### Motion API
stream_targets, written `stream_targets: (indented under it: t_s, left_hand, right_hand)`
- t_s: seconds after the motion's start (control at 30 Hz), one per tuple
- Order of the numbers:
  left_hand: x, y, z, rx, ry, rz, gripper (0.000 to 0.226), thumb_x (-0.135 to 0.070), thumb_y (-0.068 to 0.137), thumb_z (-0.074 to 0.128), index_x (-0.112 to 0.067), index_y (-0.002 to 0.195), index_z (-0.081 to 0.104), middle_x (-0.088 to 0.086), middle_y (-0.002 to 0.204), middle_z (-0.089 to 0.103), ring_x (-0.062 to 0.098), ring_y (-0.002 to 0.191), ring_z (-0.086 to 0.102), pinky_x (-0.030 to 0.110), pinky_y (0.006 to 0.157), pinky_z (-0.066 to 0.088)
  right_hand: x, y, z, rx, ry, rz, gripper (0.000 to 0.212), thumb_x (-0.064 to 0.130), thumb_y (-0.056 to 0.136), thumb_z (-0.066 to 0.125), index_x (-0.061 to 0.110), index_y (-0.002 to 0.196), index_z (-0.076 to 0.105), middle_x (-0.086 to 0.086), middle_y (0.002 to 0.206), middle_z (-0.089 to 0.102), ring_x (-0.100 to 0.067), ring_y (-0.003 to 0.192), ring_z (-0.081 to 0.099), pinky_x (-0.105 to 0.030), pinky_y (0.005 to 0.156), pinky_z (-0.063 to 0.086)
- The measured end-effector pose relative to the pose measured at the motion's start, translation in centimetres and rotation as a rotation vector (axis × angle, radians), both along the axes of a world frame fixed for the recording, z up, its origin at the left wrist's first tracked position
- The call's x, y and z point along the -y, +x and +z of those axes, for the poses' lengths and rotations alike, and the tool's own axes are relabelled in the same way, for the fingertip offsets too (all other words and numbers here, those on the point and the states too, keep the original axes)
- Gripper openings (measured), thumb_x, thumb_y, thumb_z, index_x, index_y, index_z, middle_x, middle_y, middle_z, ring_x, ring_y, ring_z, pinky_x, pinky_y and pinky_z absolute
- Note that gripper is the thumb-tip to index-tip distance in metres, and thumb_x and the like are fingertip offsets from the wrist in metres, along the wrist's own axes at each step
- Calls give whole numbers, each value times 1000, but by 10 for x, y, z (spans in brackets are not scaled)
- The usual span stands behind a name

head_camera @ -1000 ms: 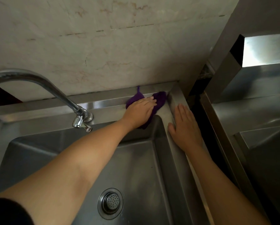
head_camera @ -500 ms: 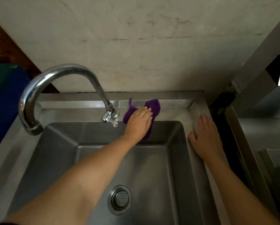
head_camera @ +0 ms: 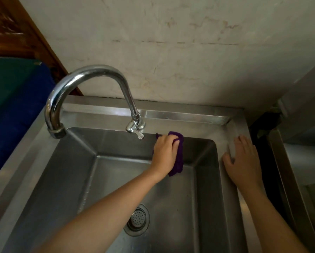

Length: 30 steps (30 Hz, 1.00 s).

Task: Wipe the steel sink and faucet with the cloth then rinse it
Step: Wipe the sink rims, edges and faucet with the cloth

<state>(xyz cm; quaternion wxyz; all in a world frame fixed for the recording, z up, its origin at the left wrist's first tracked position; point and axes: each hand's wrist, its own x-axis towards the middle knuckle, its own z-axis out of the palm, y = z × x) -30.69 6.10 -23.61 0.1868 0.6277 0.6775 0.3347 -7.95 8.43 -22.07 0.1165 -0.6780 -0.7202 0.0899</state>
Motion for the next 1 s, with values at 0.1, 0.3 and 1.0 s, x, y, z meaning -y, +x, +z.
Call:
stream_targets:
  t_s: [0.1, 0.3, 1.0]
  left_hand:
    - [2, -2, 9, 317, -129, 87, 27, -25, 97, 41, -10, 108, 61, 8, 105, 61, 21, 101, 54, 29, 89, 41]
    - [2, -1, 56, 1033, -317, 252, 14, -15, 96, 49, -15, 94, 62, 9, 95, 65, 19, 88, 60, 32, 80, 50]
    - [-8, -163, 98, 409, -72, 365, 28, -6, 88, 58, -33, 92, 65, -11, 90, 70, 2, 74, 62, 20, 68, 50]
  right_hand:
    - [15, -19, 5, -197, 66, 65, 68, 48, 87, 33, 10, 143, 33, -13, 153, 27, -18, 143, 14, -40, 118, 12]
    - [43, -107, 27, -984, -448, 388, 76, 56, 78, 53, 44, 143, 14, 20, 153, 18, 11, 137, 21, -4, 102, 27]
    - [-117, -190, 61, -813, -321, 683, 57, 9, 67, 67, 26, 120, 54, -2, 136, 27, -7, 128, 31, -8, 106, 24]
